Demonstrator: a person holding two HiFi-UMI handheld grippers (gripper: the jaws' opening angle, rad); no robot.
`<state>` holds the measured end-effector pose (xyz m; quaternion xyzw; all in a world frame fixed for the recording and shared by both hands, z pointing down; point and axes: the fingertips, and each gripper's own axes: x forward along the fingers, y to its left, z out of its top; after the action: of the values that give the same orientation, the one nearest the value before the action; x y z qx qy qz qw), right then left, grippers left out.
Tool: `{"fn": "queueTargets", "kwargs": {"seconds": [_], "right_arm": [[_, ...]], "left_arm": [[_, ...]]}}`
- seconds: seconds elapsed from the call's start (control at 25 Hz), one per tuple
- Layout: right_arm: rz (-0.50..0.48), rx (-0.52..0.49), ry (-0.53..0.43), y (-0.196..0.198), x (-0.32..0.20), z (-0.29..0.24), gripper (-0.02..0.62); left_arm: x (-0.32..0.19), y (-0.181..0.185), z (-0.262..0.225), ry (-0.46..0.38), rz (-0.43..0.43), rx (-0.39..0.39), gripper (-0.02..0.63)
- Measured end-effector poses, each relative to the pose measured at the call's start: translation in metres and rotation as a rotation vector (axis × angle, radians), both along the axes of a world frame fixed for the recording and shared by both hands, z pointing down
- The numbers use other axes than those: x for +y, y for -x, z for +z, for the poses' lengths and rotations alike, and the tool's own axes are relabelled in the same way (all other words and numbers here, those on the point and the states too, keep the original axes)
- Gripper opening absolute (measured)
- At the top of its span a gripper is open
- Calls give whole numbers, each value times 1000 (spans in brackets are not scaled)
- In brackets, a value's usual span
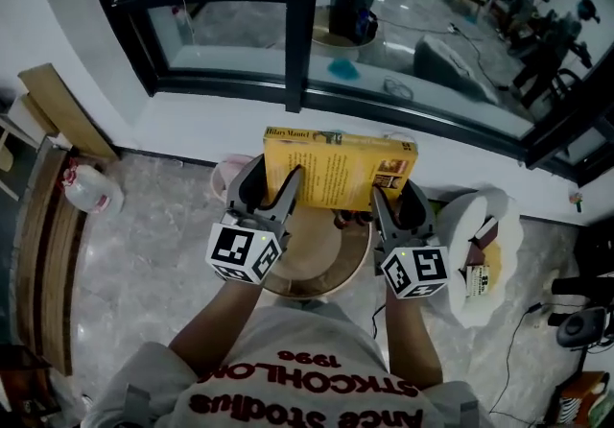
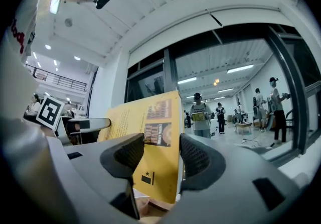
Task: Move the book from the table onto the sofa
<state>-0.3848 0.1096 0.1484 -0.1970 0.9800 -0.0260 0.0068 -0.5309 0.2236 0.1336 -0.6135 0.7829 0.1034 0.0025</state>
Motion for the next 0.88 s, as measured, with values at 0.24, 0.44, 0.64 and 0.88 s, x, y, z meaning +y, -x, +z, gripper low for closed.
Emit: {"fn": "queueTargets", "kwargs": {"seconds": [0.24, 0.44, 0.64, 0.88], "right_arm": [[136, -3, 1, -18, 4, 1, 250], [254, -22, 15, -136, -44, -6, 250], [382, -26, 10, -190, -63, -9, 250], [510, -27, 7, -252, -63, -5, 250]], "left_arm": [[-17, -3, 2, -14, 134, 6, 235], [-85, -111, -10, -3, 260, -13, 235], [-126, -157, -11, -8, 382, -8, 235], [-150, -214, -7, -19, 505, -5, 235]]}}
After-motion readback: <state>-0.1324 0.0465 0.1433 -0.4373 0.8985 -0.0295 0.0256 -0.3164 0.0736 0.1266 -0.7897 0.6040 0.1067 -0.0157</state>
